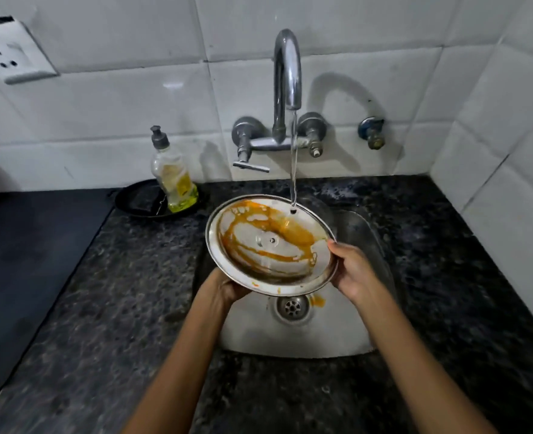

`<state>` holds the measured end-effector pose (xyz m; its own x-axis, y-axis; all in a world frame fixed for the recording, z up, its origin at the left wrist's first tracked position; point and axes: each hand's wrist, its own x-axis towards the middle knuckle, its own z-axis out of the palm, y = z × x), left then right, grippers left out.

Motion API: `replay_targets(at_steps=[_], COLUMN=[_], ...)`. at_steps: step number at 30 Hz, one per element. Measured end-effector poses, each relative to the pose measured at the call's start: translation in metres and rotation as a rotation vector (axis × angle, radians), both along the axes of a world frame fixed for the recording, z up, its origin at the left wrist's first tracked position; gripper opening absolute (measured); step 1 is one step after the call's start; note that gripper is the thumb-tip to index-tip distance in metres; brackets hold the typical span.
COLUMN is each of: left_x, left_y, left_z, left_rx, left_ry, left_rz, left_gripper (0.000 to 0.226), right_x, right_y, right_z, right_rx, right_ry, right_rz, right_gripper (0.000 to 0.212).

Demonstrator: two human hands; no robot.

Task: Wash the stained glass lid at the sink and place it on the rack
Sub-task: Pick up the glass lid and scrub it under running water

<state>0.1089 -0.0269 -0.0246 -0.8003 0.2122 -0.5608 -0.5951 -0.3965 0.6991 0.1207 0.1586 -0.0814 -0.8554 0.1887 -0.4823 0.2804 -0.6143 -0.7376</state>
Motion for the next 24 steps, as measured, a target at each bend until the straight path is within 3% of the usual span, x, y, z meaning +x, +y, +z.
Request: replay_targets(at_steps=[1,5,9,10,12,13,14,18,21,24], left_x=[-0.006,-0.039,-0.045,-0.046,-0.049,-0.049,-0.05,-0.052,-0.053,-0.054], left_y=[-0.005,-0.019,0.006,0.009,0.012,0.013,0.014,0.024,0.024,0.018], left_z=[-0.005,-0.04,-0.059,-0.066,-0.08,-0.083,-0.087,-0.094,-0.098,-0.096], left_rx=[-0.002,0.053,-0.086,-0.115,-0.117,-0.111,-0.101,-0.049,-0.043,-0.088], left_ry=[-0.013,-0.08,-0.022,-0.029,-0.065,-0.071,-0.087,-0.115,-0.09,-0.044], left_rz=[-0.052,-0.036,0.091,0.136,0.178,0.186,0.201,0.238,0.204,0.178], left_gripper=[0.015,0.054,0.033,0.034,0.034,0.034,0.033,0.033,0.032,0.036], right_x=[0.0,-0.003,-0.005,-0.003,0.002,0.007,0.009,-0.01,-0.05,-0.073], right_y=[0.004,0.022,0.022,0.02,0.015,0.008,-0.002,-0.049,-0.046,-0.007], right_z=[0.002,0.002,-0.006,-0.005,-0.006,-0.006,-0.007,-0.032,-0.047,-0.061], right_rx=[0.047,0.187,0.44,0.668,1.393,1.672,1.811,1.809,1.847,1.963], right_ry=[0.003,-0.026,-0.128,-0.158,-0.246,-0.199,-0.103,0.235,0.309,0.17], right_rz=[-0.033,-0.123,-0.083,-0.024,0.133,0.197,0.284,0.851,0.865,0.746], right_gripper=[0.024,0.026,0.023,0.027,0.045,0.054,0.057,0.056,0.071,0.07])
